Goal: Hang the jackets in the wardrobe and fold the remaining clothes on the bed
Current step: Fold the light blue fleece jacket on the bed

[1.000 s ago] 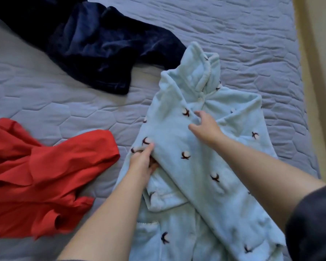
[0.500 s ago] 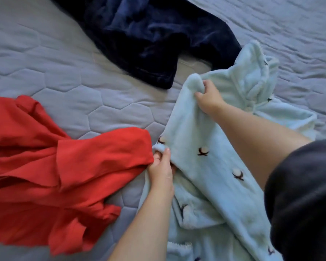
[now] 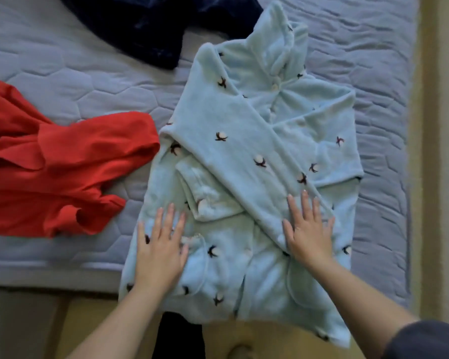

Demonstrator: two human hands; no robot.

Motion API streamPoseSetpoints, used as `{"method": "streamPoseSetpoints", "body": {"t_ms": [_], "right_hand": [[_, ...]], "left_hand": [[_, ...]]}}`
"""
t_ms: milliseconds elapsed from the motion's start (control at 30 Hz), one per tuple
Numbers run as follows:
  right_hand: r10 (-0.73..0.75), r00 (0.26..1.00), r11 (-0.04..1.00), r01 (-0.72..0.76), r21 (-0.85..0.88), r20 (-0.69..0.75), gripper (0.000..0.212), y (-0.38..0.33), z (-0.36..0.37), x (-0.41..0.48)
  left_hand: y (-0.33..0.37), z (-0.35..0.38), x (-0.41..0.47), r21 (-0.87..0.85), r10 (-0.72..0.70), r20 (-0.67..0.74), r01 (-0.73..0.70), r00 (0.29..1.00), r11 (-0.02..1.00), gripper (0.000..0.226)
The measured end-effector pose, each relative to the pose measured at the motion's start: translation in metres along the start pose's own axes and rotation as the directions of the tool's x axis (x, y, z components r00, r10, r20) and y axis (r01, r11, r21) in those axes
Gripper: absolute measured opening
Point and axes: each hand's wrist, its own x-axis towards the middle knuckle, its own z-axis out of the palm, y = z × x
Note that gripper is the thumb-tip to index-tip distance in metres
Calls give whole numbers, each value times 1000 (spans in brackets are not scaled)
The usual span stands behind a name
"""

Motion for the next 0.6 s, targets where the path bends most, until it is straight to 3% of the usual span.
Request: {"method": "streamPoseSetpoints", "body": {"t_ms": [67,167,300,367,467,600], "right_hand": [[117,993,992,-118,54,20,60,33,23,-30],[267,960,914,-281,291,88,66,73,50,-72],[341,930,771,-360,525,136,74,114,81,-122],[371,904,597,-408,690,214,61,126,89,-136],[301,851,320,-515,795,430,35,140,95,-148],[232,839,93,-523,847,493,33,153,106,-163]], "left_hand": [[-1,9,-21,-16,-100,8,101,995,995,65],[4,22,-54,-157,-338,-12,332,941,930,65],[11,28,-93,-418,-592,-8,535,806,734,70],[10,27,-106,-544,-694,101,624,713,562,65],[0,28,-120,-592,-684,396,740,613,320,55],[-18,27,-143,-709,-567,561,704,603,47,42]]}}
